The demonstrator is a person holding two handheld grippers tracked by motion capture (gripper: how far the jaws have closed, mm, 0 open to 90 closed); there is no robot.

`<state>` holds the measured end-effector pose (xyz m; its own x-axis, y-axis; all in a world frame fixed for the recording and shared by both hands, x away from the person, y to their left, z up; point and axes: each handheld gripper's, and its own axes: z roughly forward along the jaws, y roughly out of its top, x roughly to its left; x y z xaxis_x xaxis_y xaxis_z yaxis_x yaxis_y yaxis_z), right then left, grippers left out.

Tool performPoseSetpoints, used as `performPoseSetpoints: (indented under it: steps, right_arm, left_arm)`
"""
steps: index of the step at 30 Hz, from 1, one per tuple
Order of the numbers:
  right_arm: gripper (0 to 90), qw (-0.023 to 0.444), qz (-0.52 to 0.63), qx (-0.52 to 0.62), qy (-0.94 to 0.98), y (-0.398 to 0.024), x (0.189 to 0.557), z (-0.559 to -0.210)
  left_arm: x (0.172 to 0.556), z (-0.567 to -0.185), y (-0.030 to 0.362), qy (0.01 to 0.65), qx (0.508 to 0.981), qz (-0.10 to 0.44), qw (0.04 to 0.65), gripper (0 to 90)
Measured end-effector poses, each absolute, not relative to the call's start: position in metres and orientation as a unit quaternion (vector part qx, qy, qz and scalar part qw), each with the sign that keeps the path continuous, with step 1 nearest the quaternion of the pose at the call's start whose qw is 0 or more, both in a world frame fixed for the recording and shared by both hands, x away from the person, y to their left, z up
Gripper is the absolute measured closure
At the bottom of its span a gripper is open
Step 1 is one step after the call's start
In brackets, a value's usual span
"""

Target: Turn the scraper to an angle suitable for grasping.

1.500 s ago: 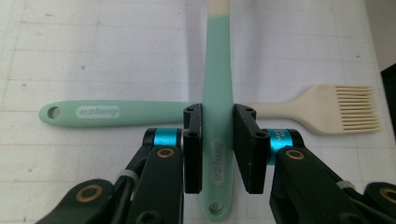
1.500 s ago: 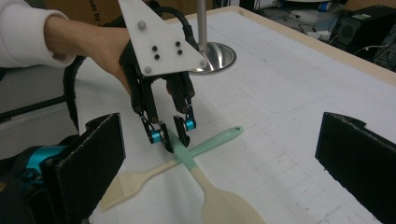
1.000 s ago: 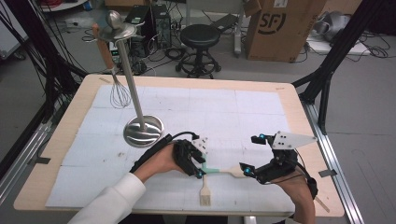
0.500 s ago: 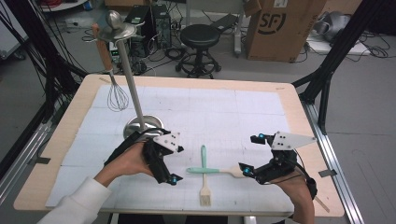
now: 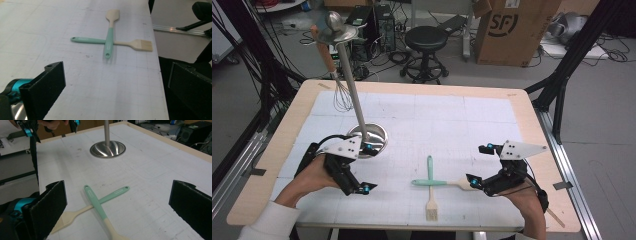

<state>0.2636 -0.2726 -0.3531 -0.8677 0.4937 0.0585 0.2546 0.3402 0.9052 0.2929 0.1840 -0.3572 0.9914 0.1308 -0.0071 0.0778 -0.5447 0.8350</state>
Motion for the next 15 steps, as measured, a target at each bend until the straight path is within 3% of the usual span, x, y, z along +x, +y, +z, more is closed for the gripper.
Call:
performPoseSetpoints:
  steps: [15]
  right_arm:
    - [0.0,0.112,0.521,0.241,0.811,-0.270,0.267,-0.360]
  left_arm:
    - [0.279,-0.359,0.259,0.119,0.839,0.062,0.527,1.6]
